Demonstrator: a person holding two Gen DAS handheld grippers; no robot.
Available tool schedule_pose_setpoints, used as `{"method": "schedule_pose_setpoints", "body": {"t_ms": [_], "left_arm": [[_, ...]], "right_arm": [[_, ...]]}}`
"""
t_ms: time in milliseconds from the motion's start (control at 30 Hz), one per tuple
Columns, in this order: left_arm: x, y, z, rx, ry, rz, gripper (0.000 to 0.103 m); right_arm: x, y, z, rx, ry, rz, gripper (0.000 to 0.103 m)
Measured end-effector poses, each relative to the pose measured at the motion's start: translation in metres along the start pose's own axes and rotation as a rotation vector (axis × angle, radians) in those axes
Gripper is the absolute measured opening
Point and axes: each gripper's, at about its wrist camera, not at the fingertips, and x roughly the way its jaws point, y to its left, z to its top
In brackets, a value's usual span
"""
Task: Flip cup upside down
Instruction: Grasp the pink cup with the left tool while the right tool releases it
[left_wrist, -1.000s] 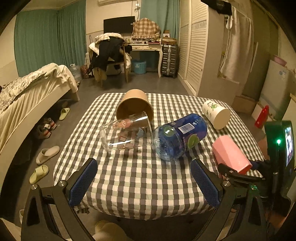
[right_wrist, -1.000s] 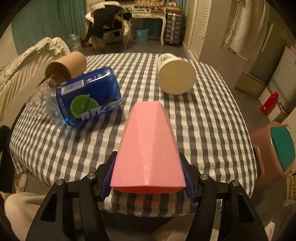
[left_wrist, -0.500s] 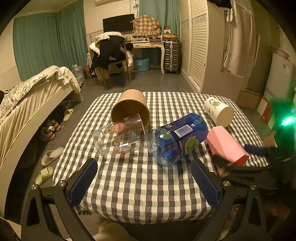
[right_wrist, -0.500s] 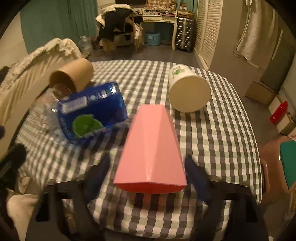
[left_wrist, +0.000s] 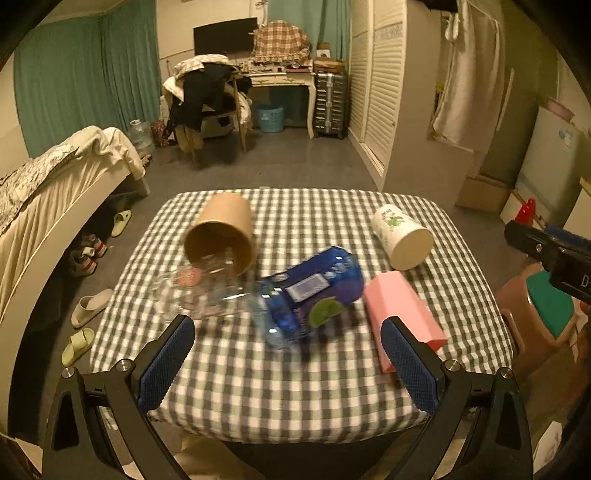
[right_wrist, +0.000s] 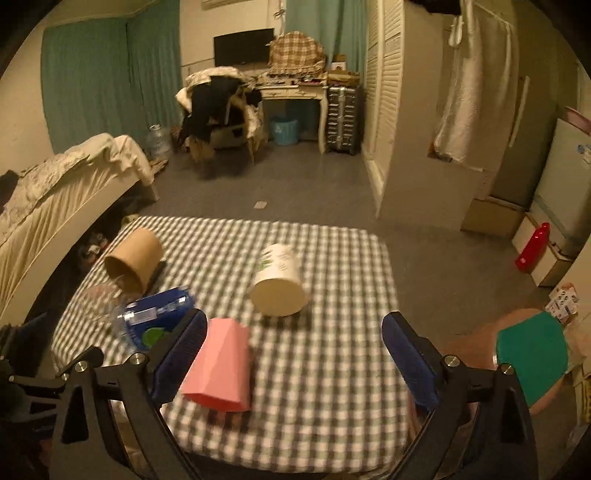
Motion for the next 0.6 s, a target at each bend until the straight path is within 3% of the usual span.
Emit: {"method": "schedule_pose_setpoints", "body": {"t_ms": [33,167,267,367,500,600], "left_arm": [[0.004,-0.005,0.001,0.004,0.008,-0.002,0.103],[0.020,-0.028,0.006,0.035,0.044,-0.021,0.103],[0.032,-0.046,0.014,0.056,0.070,-0.046,0.103],[0.043,-0.062,0.023,0.076,0.095,-0.071,0.103],[0.059,-0.088,0.029,0.149,0.145,-0.105,0.102],[0.074,-0.096,0.033,0.192,0.178,-0.077,0.102]], "right_arm": [[0.002,-0.006,-0.002,0.006,-0.007,-0.003,0.096],[0.021,-0.039,-0.017,0.069,0.040,0.145,0.096],[0.028,-0.062,-0.020,0.117,0.031,0.129,0.096],[0.035,-0.076,-0.025,0.154,0.026,0.213,0.096],[0.049,-0.088,-0.032,0.198,0.056,0.169,0.096],[0.051,-0.096,-0.035,0.222,0.062,0.159,0.096]]}}
